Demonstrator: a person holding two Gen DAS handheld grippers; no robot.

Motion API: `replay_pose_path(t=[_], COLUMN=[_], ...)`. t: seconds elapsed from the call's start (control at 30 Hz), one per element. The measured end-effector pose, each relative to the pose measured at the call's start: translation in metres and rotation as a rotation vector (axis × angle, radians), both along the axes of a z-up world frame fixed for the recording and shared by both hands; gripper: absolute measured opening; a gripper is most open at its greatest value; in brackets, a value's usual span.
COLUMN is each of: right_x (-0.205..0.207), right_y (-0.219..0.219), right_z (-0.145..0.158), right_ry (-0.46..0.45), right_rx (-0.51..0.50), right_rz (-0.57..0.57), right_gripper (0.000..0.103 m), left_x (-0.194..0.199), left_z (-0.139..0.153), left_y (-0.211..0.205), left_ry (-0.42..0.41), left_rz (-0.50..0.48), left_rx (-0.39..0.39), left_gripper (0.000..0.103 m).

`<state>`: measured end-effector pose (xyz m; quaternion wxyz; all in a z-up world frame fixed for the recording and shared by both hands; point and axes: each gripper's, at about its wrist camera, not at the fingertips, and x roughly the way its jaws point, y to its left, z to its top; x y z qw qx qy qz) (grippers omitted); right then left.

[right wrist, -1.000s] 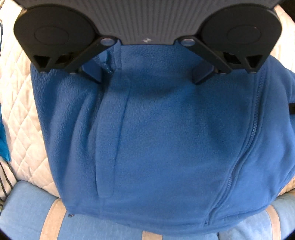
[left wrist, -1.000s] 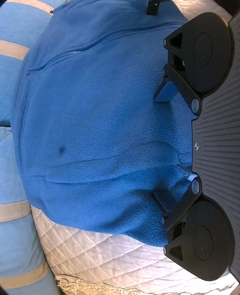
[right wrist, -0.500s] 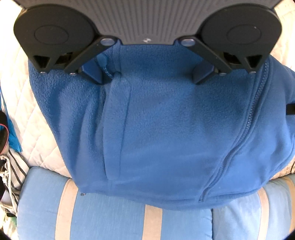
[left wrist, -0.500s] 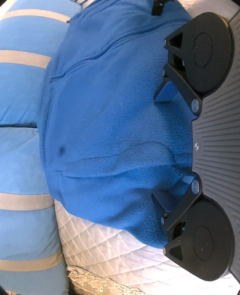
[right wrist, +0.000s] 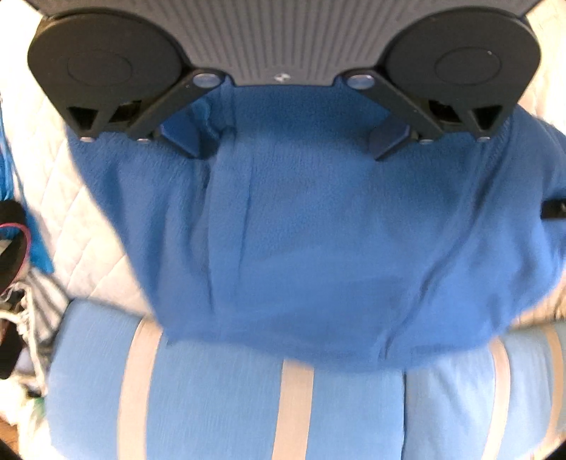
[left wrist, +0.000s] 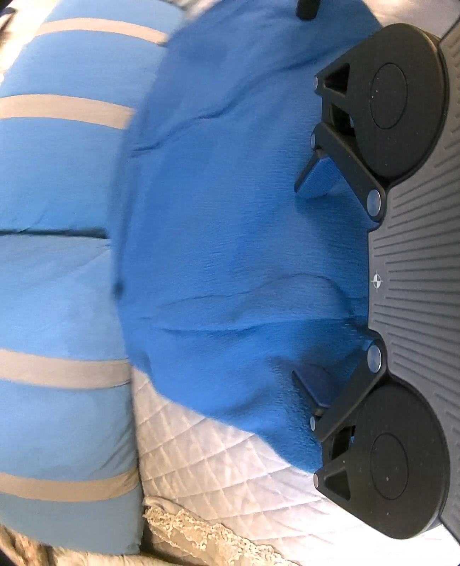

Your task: Fold clothes

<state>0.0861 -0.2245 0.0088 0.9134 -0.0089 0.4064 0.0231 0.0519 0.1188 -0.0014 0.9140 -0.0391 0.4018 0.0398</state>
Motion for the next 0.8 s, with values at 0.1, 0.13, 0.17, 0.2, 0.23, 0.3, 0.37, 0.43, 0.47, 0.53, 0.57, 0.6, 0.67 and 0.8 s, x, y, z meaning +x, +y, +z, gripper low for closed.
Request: replay_pose_path(t=[0.1, 0.13, 0.17, 0.2, 0.23, 0.3, 0.37, 0.43, 0.47, 0.53, 0.57, 0.6, 0.67, 0.8], right_x=[-0.01, -0.011, -0.011, -0.009, -0.002, 0.013, 0.029, 0.043, 0.05, 0.066, 0.075, 0.083, 0.092, 0.096], right_y=[-0.011, -0.014, -0.017, -0.02, -0.02, -0.02, -0.019, -0.017, -0.015, -0.009, -0.006, -0.004, 0.001, 0.006], right_z=[0.015, 0.019, 0.021, 0.022, 0.022, 0.02, 0.018, 0.015, 0.012, -0.001, -0.008, -0.018, -0.035, -0.041], right_ry=[-0.119, -0.15, -0.17, -0.185, -0.19, -0.191, -0.187, -0.173, -0.157, -0.09, -0.054, 0.007, 0.083, 0.103], right_rx=[0.05, 0.071, 0.091, 0.105, 0.104, 0.094, 0.087, 0.086, 0.083, 0.079, 0.077, 0.07, 0.022, -0.015], right_rz=[-0.033, -0.043, -0.048, -0.052, -0.059, -0.074, -0.086, -0.088, -0.083, -0.075, -0.071, -0.062, -0.025, -0.025], right_gripper=[0.103, 0.103, 0.103, 0.103, 0.103, 0.103, 0.103, 0.103, 0.103, 0.103, 0.103, 0.102, 0.102, 0.102], left_x=[-0.011, -0.012, -0.011, -0.009, -0.003, 0.013, 0.029, 0.045, 0.053, 0.066, 0.071, 0.075, 0.081, 0.09], left_z=[0.015, 0.018, 0.02, 0.022, 0.024, 0.027, 0.028, 0.027, 0.024, 0.009, 0.0, -0.012, -0.03, -0.035], left_y=[0.014, 0.017, 0.018, 0.017, 0.015, 0.006, -0.003, -0.011, -0.014, -0.02, -0.023, -0.024, -0.029, -0.033], left_ry=[-0.13, -0.161, -0.186, -0.202, -0.204, -0.19, -0.191, -0.181, -0.172, -0.145, -0.128, -0.093, -0.011, 0.023], left_rz=[0.07, 0.078, 0.079, 0.077, 0.07, 0.035, -0.002, -0.03, -0.041, -0.048, -0.039, -0.03, -0.031, -0.039], left_rx=[-0.09, -0.11, -0.117, -0.108, -0.088, -0.046, -0.023, -0.016, -0.018, -0.009, 0.012, 0.042, 0.087, 0.111], left_gripper=[0.102, 0.102, 0.102, 0.102, 0.102, 0.102, 0.102, 0.102, 0.102, 0.102, 0.102, 0.102, 0.103, 0.103])
